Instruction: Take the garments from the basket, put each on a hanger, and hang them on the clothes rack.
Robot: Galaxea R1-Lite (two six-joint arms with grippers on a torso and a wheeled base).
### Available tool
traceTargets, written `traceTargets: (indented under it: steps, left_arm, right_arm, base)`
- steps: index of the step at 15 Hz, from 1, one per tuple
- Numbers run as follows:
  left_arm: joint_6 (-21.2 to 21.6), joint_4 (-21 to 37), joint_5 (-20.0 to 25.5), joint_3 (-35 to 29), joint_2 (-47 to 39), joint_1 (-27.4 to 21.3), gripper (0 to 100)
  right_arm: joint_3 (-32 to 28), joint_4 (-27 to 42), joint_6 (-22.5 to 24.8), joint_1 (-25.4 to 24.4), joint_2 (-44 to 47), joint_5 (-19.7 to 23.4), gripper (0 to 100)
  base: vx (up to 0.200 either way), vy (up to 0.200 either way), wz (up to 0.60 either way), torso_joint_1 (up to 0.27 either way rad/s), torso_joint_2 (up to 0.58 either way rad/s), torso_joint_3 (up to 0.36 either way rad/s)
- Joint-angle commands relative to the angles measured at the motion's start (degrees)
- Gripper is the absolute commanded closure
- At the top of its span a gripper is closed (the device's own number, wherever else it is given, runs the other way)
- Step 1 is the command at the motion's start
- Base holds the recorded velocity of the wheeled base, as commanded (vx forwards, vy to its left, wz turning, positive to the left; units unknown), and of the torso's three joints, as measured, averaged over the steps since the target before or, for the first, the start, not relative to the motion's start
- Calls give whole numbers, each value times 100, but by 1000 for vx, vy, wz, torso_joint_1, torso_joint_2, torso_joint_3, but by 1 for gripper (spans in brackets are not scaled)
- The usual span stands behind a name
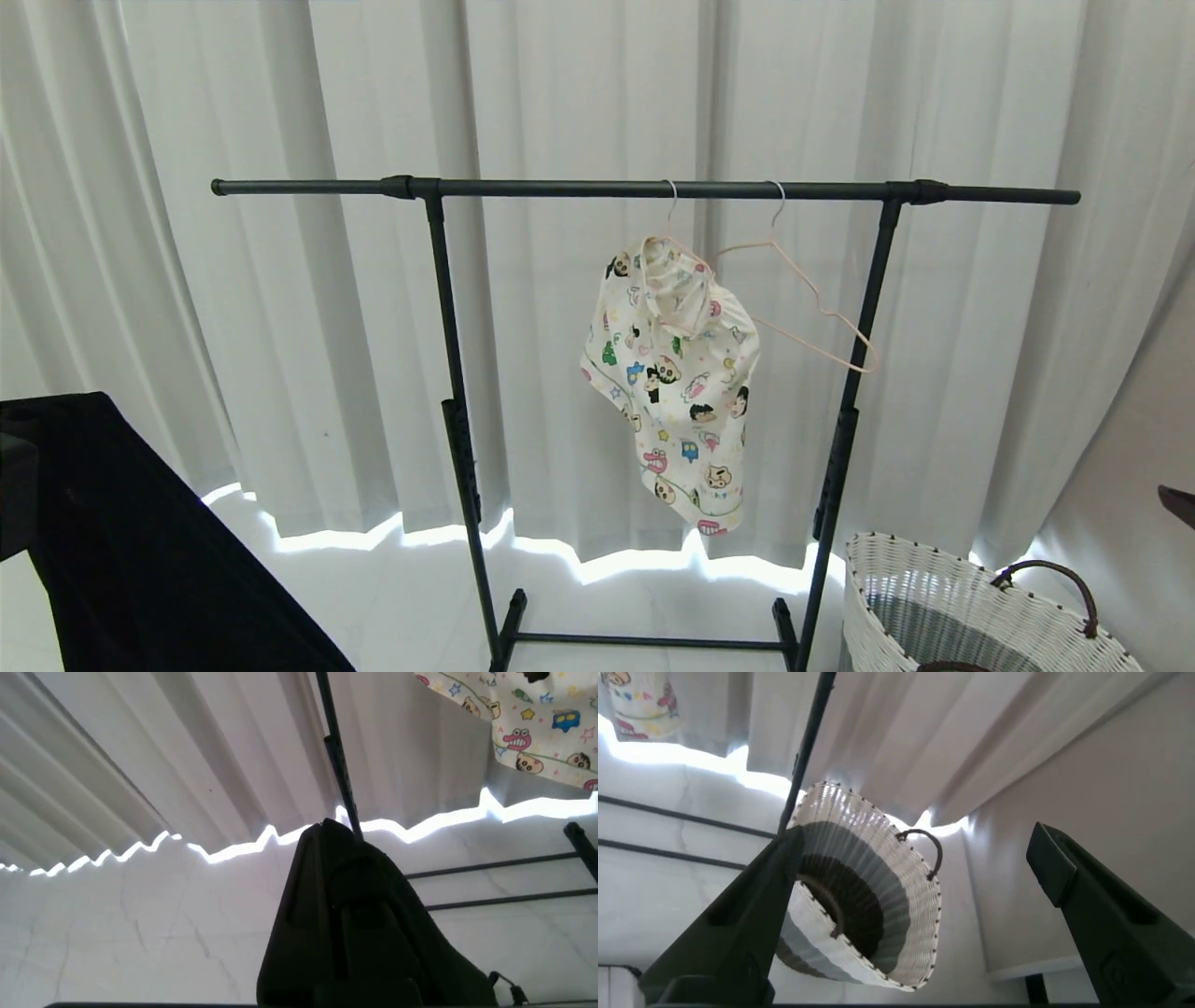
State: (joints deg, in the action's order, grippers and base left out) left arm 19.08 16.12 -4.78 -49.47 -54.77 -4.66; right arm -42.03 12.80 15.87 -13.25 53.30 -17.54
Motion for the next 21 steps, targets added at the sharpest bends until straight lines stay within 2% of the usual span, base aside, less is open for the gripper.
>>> traceTargets:
  steps: [1,6,10,13,14,18,21]
  left_arm:
    - [105,-3,3,78,-60,0,100]
    - [158,-3,3,166,-86,-9,100]
    - [202,-3,-14,324,-42,0,100]
    - [202,-3,-14,350,-25,0,100]
    - [202,-3,-23,350,-25,0,100]
    - [193,-56,-23,324,-25,-9,100]
    - [193,-460,-23,341,-104,17,100]
  right_arm:
    - [2,-41,-40,-2,146,5,0]
    - [11,-726,-75,-2,577,5,0]
    - [20,-753,-93,-11,673,5,0]
    - [20,-805,-313,-2,682,58,0]
    - [90,-1104,-497,7,752,234,0]
    - [90,-1755,-497,51,1025,366,0]
    - [2,-1983,-471,112,1183,867,0]
  base:
    - [0,0,0,207,-491,-281]
    - [0,0,0,220,-500,-284]
    - [0,0,0,246,-536,-293]
    - [0,0,0,242,-528,-284]
    - [0,0,0,124,-251,-134]
    - [0,0,0,28,-56,-33]
    - [133,0,0,0,-5,-2]
